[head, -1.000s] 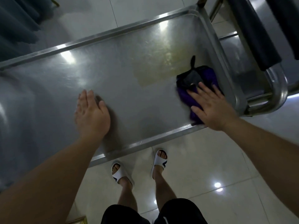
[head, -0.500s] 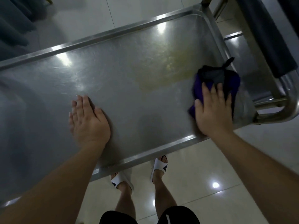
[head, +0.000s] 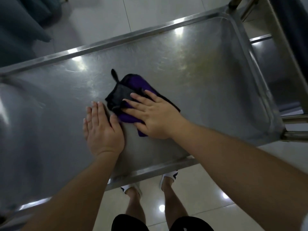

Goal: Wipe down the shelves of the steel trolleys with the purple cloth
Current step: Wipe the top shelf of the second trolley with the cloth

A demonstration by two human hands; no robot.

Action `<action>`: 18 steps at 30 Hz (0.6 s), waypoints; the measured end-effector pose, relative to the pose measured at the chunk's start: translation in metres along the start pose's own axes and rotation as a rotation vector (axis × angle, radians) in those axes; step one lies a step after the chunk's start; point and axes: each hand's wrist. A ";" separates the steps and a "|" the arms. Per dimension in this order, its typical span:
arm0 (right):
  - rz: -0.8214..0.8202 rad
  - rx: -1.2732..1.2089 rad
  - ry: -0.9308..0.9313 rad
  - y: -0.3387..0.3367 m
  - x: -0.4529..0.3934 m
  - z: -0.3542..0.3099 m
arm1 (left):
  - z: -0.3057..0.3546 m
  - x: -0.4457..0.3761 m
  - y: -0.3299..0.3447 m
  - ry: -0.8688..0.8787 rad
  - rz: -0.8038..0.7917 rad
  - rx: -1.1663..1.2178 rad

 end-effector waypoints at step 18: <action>0.312 -0.189 1.196 -0.014 0.032 0.091 | 0.001 0.000 0.000 -0.003 -0.011 -0.071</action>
Point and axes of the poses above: each hand's wrist, its own x-axis away from the middle knuckle, its own y-axis out of the palm, z = x × y, and after that the axes turned 4 degrees about -x, right-handed
